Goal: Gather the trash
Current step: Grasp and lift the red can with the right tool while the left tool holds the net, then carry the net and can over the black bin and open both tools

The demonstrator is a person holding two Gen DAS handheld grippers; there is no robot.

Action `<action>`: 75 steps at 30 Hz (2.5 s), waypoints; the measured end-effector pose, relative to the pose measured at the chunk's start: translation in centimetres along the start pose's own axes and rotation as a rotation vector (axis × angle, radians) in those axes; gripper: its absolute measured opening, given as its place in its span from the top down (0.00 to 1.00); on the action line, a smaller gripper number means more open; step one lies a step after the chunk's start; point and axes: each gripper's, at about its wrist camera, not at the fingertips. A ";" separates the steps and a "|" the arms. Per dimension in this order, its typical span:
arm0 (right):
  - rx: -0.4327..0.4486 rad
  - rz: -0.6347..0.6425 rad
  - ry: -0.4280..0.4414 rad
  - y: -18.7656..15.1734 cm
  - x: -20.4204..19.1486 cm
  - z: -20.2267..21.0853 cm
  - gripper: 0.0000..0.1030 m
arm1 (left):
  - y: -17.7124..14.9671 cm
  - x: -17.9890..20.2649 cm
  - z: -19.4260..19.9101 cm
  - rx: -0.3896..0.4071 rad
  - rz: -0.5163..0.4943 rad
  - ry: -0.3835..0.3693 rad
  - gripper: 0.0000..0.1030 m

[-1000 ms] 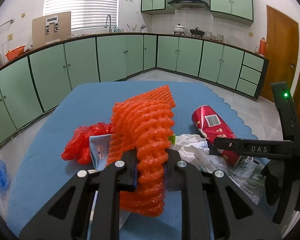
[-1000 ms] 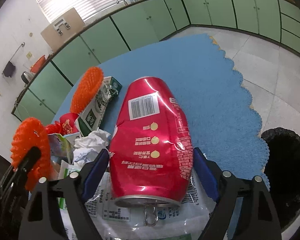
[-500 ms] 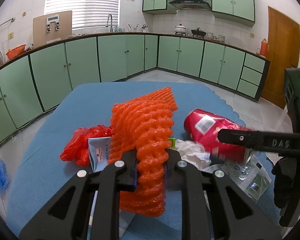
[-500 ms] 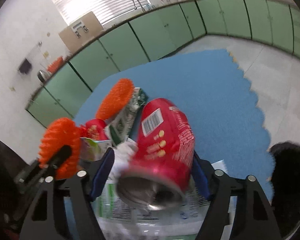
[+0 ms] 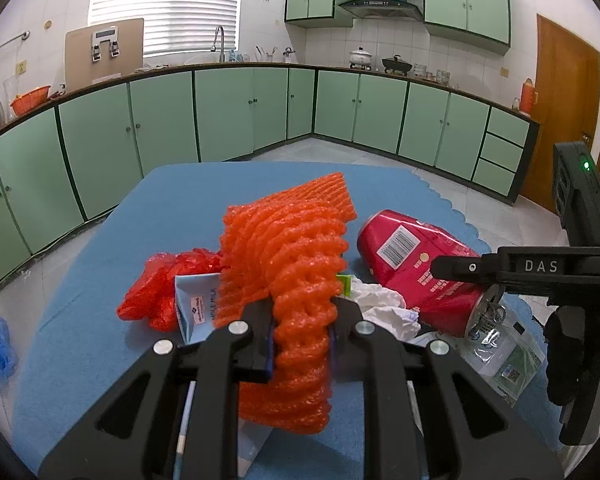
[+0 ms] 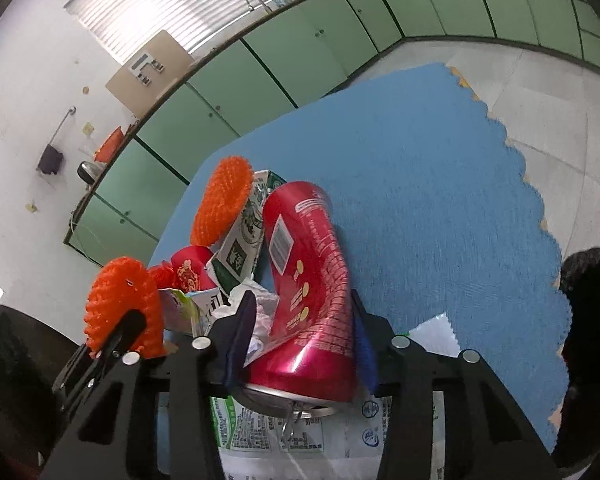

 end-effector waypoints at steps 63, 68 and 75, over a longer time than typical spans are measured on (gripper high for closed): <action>0.256 -0.301 -0.420 -6.2 24.9 20.1 0.89 | -0.5 30.6 -8.9 -0.085 -0.231 -0.610 0.61; 0.231 -0.375 -0.446 -8.2 28.1 19.6 0.78 | -1.6 31.9 -11.9 -0.159 -0.232 -0.623 0.42; 0.252 -0.368 -0.490 -8.8 27.2 20.4 0.57 | -0.7 30.7 -12.0 -0.145 -0.219 -0.629 0.25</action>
Point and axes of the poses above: each gripper's, at about its wrist camera, not at the fingertips, and z roughly against the way its jaws point, x to its right, y to its top, and after that the axes turned 7 degrees about -y, right-handed
